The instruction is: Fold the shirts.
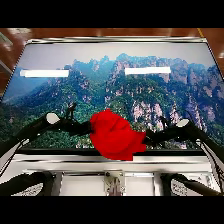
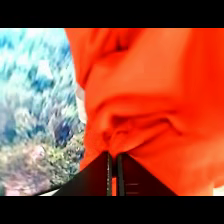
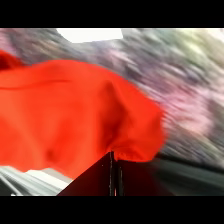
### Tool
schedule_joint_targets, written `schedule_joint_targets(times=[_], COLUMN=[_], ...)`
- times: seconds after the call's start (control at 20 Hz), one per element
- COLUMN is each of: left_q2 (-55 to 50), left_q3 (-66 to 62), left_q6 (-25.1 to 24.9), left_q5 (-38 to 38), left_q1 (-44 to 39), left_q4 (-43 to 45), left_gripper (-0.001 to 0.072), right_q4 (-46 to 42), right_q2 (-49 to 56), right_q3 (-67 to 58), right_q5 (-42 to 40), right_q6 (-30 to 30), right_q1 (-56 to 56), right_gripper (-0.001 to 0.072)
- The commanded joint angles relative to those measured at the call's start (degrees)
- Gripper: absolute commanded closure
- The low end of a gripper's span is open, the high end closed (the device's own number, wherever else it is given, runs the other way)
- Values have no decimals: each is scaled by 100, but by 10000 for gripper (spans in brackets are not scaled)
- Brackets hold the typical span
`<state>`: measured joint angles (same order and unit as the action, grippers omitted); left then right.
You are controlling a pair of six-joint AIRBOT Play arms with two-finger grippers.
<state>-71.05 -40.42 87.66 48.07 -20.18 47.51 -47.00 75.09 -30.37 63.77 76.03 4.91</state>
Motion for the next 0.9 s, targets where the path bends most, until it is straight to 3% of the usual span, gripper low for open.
schedule_joint_targets(times=[0.0, 0.15, 0.3, 0.55, 0.7, 0.85], left_q2=[306, 859, 1473, 2243, 2671, 2898], left_q3=[-933, -2433, -4168, -6443, -6688, -6688], left_q6=[208, 409, 459, 529, 903, 914], left_q5=[787, 1757, 2041, 2039, 2068, 2581], left_q1=[7, 7, 4, -9, -9, -11], left_q4=[1471, 2789, 3075, 3077, 3036, 3008], left_gripper=[666, 666, 666, 666, 666, 666], right_q4=[264, 361, 315, -448, -660, -673], right_q2=[-138, -1158, -2304, -3534, -3974, -4168], right_q3=[-601, -1862, -3543, -5727, -6242, -6492], right_q5=[389, 793, 658, 142, 96, 101], right_q6=[-649, -1180, -1121, -260, 208, 450], right_q1=[-109, -109, -109, -109, -109, -109], right_gripper=[643, 643, 643, 643, 643, 643])
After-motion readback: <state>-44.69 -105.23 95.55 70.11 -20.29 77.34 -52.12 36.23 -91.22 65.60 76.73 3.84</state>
